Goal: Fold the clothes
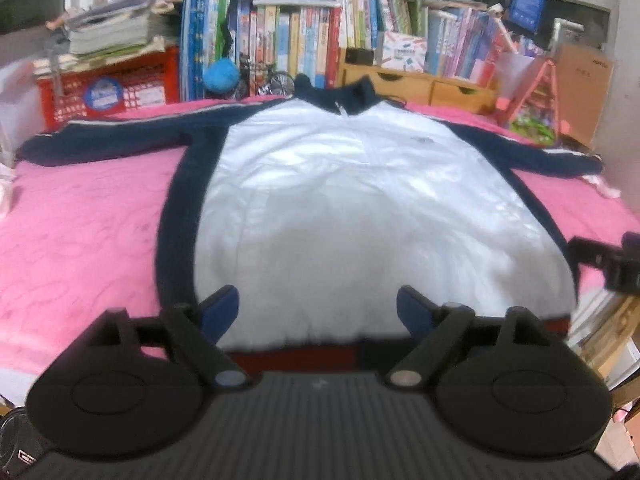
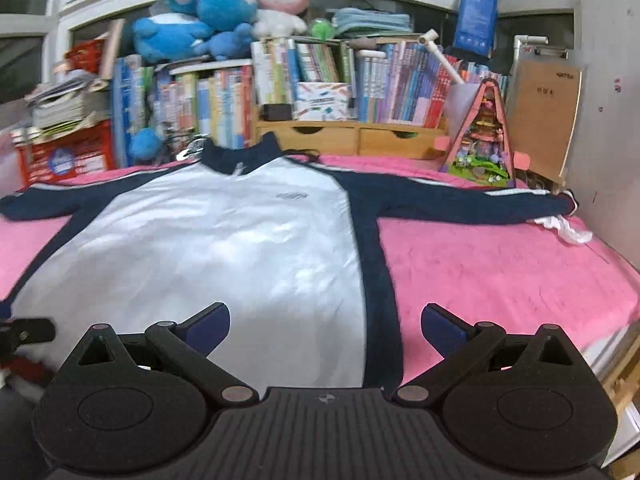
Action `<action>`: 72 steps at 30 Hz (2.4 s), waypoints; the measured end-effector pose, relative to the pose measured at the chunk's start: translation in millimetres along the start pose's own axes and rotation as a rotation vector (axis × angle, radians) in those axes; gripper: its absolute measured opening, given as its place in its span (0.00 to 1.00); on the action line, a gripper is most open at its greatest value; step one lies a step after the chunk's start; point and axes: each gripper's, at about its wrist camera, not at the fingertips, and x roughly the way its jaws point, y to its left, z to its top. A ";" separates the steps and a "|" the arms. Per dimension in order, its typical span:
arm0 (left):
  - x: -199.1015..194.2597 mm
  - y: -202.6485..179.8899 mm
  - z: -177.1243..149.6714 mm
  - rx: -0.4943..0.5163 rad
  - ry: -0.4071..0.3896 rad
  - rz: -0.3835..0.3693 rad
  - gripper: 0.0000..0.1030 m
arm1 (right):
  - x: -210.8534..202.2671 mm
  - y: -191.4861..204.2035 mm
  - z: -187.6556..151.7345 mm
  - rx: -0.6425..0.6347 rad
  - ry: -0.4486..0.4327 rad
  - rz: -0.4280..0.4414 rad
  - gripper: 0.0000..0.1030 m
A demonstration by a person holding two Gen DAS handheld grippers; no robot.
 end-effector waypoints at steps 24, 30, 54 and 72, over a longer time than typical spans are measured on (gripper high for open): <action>14.1 -7.9 -18.6 0.070 0.095 0.062 0.90 | -16.4 41.1 -41.9 -0.115 0.070 0.054 1.00; 15.0 -8.2 -18.5 0.075 0.101 0.063 0.90 | -14.6 43.1 -42.8 -0.129 0.078 0.053 1.00; 15.5 -9.3 -19.2 0.092 0.117 0.067 0.94 | -10.4 45.4 -45.2 -0.155 0.099 0.052 1.00; 28.2 13.0 53.7 0.046 -0.157 -0.026 0.97 | 23.2 -41.0 15.3 0.033 -0.124 -0.005 1.00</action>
